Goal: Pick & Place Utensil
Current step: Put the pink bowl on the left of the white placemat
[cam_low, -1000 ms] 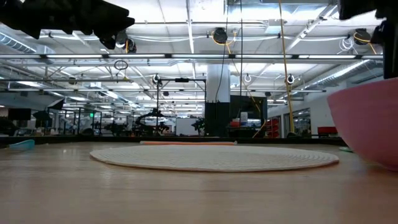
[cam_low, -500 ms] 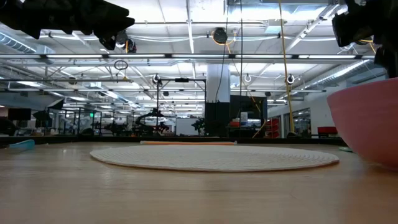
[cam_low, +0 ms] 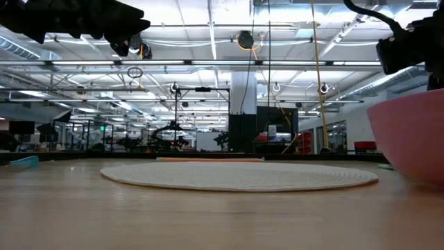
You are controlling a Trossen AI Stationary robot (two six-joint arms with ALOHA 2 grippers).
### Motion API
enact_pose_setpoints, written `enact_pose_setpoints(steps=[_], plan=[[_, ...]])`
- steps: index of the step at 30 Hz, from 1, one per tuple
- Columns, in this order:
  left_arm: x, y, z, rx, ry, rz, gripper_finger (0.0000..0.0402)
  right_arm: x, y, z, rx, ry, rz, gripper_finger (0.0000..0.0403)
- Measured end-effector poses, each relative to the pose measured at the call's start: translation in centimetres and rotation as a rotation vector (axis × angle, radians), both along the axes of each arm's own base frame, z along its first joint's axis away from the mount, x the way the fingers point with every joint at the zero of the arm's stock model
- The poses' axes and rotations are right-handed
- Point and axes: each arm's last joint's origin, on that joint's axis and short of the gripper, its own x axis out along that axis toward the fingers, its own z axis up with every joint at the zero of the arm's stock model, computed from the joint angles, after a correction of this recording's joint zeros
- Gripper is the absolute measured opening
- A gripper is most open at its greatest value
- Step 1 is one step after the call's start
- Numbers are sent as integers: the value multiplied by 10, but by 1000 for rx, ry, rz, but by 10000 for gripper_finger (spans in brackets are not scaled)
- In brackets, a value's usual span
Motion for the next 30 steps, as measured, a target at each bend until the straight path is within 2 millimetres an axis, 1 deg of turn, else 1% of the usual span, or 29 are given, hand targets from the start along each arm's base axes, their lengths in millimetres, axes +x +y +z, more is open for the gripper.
enact_pose_setpoints(steps=[4,10,11,18,24,30], plan=[[0,0,0,-2,1,0,118,0,0,0,-1,0,9,99],[0,0,0,-2,1,0,118,0,0,0,-5,-1,32,19],[0,0,0,-3,1,0,118,0,0,0,-5,-6,36,11],[0,0,0,-7,1,1,118,0,0,1,-2,-12,61,5],[0,0,-1,-38,17,3,118,-3,-2,11,22,-62,91,3],[0,0,-4,-42,45,2,118,-2,-11,21,31,-120,122,2]])
